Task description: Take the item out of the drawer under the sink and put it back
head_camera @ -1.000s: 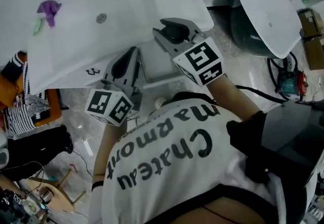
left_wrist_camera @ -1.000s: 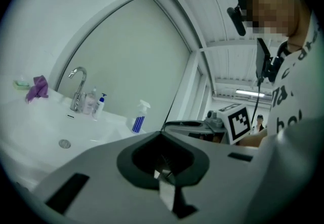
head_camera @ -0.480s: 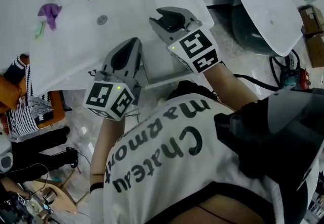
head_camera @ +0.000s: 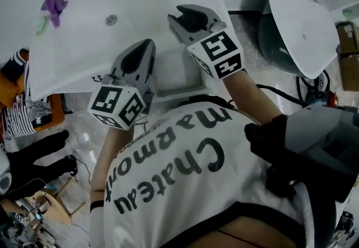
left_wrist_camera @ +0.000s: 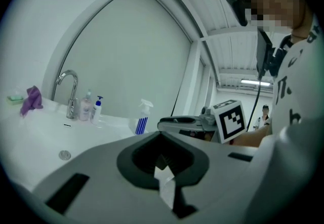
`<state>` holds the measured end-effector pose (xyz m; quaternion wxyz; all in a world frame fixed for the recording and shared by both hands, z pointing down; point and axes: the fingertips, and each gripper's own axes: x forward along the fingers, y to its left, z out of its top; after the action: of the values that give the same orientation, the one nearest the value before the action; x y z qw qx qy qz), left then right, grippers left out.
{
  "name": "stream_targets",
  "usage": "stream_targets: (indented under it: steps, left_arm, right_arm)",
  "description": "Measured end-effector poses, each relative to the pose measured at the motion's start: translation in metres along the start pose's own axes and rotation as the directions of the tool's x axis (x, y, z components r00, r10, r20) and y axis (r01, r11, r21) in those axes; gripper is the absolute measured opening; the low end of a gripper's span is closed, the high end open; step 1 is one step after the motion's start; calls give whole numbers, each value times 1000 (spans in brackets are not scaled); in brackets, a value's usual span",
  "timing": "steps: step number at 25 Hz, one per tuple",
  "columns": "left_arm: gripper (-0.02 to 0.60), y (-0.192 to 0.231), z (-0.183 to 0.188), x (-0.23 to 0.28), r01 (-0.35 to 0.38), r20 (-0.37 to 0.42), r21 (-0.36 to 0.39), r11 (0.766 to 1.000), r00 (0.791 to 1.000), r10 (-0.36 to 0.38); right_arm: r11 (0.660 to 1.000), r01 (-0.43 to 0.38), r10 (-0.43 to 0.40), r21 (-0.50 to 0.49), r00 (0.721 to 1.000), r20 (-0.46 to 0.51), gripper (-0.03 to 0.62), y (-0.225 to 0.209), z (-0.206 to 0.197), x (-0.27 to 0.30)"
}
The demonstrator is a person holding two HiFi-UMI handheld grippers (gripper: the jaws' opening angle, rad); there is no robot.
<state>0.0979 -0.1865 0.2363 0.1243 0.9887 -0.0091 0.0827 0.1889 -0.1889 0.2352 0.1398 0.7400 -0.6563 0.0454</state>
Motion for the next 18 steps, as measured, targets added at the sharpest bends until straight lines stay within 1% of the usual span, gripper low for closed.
stream_targets:
  steps: [4,7,12,18]
  left_arm:
    - [9,-9,0,25,9,-14,3,1000,1000,-9]
    - [9,-10,1,43,-3,-14,-6,1000,1000,3]
    - [9,-7,-7,69,-47,-42,-20,999,998,46]
    - [9,4,-20,92,-111,-60,-83,990,993,106]
  right_arm:
    - [1000,3,-3,14,1000,6,120,-29,-2,-2]
    - [1000,-2,2,23,1000,2,120,-48,-8,1]
    - [999,-32,32,43,999,-15,120,-76,-20,10]
    - [996,-71,73,62,996,-44,120,-99,-37,27]
